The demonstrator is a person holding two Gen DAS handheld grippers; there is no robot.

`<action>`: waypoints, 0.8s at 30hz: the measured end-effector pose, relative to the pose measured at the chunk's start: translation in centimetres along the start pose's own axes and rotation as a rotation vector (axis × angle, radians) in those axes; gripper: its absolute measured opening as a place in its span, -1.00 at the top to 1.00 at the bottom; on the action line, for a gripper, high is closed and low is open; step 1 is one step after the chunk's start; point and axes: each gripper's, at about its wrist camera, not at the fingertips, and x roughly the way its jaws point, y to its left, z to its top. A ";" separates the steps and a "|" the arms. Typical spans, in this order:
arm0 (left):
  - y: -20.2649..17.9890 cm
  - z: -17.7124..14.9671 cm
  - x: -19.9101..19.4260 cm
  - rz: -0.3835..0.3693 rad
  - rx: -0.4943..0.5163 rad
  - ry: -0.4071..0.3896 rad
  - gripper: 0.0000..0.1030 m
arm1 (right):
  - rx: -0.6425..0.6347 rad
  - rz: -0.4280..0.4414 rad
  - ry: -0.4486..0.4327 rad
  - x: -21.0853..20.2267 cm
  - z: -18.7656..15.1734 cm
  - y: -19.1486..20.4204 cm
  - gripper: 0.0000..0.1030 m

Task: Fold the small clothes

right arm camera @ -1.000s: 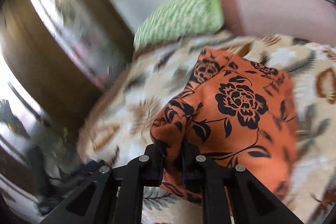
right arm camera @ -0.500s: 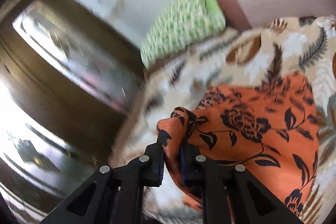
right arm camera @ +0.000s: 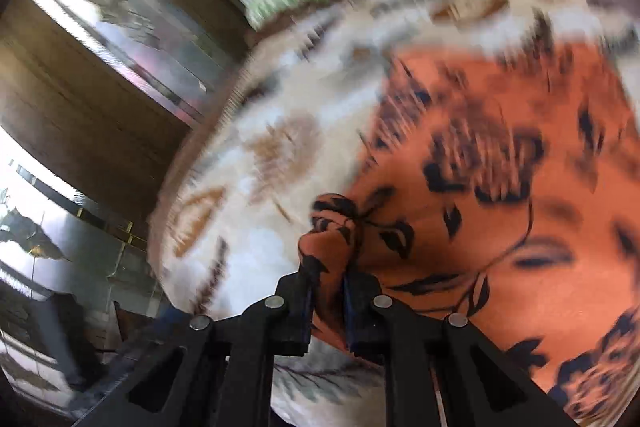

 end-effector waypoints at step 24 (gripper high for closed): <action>-2.6 1.0 -0.3 -0.044 0.051 0.005 -0.22 | -0.143 0.004 0.119 5.1 -4.8 1.0 -0.45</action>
